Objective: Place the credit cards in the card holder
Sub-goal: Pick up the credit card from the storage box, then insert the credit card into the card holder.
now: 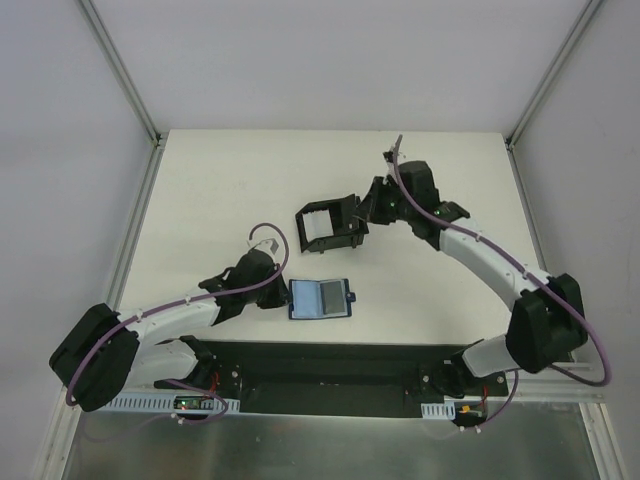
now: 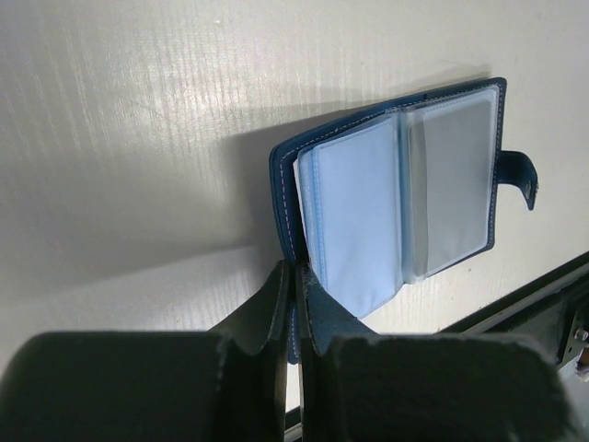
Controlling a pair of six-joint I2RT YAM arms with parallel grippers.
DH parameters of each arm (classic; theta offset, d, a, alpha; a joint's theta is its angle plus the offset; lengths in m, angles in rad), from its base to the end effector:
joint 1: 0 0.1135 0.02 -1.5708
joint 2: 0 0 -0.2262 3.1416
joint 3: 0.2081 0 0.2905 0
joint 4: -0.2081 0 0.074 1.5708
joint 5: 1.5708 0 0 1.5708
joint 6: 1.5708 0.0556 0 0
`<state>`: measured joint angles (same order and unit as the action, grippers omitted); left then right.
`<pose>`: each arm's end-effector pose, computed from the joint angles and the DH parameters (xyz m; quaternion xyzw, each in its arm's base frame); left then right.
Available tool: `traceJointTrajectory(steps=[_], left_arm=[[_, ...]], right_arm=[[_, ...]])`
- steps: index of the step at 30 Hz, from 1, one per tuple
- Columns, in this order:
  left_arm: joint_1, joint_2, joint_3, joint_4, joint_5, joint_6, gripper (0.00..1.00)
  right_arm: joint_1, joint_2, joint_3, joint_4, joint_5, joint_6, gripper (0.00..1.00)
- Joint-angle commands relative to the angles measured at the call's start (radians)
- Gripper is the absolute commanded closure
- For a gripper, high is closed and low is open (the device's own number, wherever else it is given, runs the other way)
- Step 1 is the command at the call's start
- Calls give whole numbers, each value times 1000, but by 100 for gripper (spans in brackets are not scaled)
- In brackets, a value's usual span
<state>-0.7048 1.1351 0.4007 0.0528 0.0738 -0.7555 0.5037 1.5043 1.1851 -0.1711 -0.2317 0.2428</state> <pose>0.2078 -0.1821 0.0911 -0.0070 0.9023 -0.3115 0.2980 0.3500 0.2075 0.2467 -0.1697 0.8369 0.2786 0.4396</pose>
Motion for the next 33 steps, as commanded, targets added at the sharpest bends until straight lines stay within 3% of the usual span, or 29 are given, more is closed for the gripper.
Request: traceJointTrajectory(steps=[1, 7, 13, 33], left_arm=[[13, 9, -23, 27, -6, -22, 100], [13, 32, -34, 41, -6, -44, 100], [13, 49, -40, 47, -8, -62, 100], [14, 61, -56, 47, -19, -88, 100]], right_arm=[[76, -121, -210, 200, -51, 166, 100], [244, -191, -488, 429, 9, 352, 100], [338, -104, -631, 608, 19, 457, 100], [346, -36, -731, 720, 48, 509, 100]])
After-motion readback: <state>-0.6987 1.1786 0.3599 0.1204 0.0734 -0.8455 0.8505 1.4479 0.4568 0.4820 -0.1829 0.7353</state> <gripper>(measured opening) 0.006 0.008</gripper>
